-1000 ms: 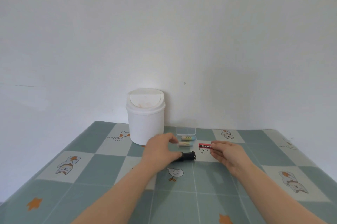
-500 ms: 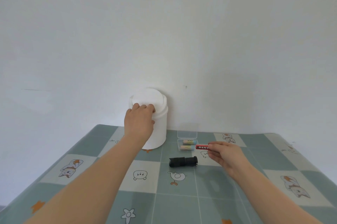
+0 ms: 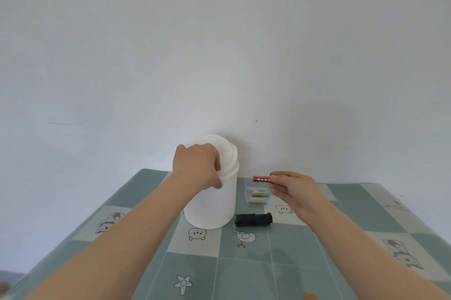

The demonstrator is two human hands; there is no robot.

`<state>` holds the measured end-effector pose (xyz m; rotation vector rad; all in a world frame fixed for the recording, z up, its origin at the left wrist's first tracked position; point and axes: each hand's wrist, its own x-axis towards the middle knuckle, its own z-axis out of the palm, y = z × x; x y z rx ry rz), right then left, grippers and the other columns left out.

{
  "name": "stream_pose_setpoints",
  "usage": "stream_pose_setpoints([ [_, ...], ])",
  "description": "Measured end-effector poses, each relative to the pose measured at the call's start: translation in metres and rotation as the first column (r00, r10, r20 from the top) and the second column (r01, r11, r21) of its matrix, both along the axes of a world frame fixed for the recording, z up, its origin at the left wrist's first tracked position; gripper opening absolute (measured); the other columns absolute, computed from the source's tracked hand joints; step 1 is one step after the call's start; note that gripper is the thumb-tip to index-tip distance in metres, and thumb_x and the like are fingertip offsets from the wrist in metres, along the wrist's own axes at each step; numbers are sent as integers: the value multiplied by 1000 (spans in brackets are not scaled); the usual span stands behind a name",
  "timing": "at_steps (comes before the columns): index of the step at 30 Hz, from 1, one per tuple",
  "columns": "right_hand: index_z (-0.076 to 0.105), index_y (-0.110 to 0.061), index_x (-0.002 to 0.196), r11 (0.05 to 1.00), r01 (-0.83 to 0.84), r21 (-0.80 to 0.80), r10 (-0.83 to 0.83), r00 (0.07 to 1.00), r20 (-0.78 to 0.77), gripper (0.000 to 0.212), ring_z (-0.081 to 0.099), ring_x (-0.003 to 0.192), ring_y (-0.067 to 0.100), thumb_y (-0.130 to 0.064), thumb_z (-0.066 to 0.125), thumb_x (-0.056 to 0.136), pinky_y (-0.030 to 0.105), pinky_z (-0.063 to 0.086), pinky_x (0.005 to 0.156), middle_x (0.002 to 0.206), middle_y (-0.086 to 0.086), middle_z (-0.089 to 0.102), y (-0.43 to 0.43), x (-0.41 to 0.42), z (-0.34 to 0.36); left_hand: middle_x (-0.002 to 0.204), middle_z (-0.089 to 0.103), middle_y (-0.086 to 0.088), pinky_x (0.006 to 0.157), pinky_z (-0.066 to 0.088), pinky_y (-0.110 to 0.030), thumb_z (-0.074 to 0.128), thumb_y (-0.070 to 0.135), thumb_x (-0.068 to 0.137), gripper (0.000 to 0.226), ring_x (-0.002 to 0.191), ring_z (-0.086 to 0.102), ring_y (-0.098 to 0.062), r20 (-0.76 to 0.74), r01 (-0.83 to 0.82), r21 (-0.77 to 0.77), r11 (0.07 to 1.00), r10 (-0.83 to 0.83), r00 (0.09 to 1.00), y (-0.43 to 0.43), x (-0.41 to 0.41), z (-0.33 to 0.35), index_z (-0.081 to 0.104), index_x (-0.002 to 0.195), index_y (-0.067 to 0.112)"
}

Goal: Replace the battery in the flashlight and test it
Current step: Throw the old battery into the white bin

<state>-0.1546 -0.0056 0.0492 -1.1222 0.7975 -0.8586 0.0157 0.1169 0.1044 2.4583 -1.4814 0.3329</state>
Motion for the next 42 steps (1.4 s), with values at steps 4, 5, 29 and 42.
stream_pose_setpoints([
  [4,67,-1,86,997,-21,-71,25,999,45,8,64,68,19,5,64,82,17,59,58,79,13,66,7,14,23,91,70,7,81,40,-30,65,34,73,15,89,62,-18,-67,6,-139,990,-15,998,1,2,11,68,83,24],
  [5,68,-2,85,994,-28,-103,32,999,41,7,64,69,19,4,64,82,18,59,59,80,13,67,10,18,29,95,68,5,81,41,-30,61,30,75,13,92,60,-20,-38,-12,-244,970,2,999,0,6,13,67,86,25],
  [29,70,-26,83,462,-354,-813,-187,857,-480,12,54,65,1,-21,59,82,26,51,72,82,-15,67,42,80,45,112,51,-4,75,45,-34,75,27,69,64,99,56,-26,-115,-41,-322,946,4,993,-3,39,-3,45,126,28],
  [42,71,-16,81,575,-198,-793,-260,875,-407,15,55,65,3,-19,57,87,15,39,60,78,-4,70,21,45,26,106,65,2,86,43,-31,53,33,90,22,103,57,-20,-121,96,-353,931,-147,982,-11,47,-2,70,101,23],
])
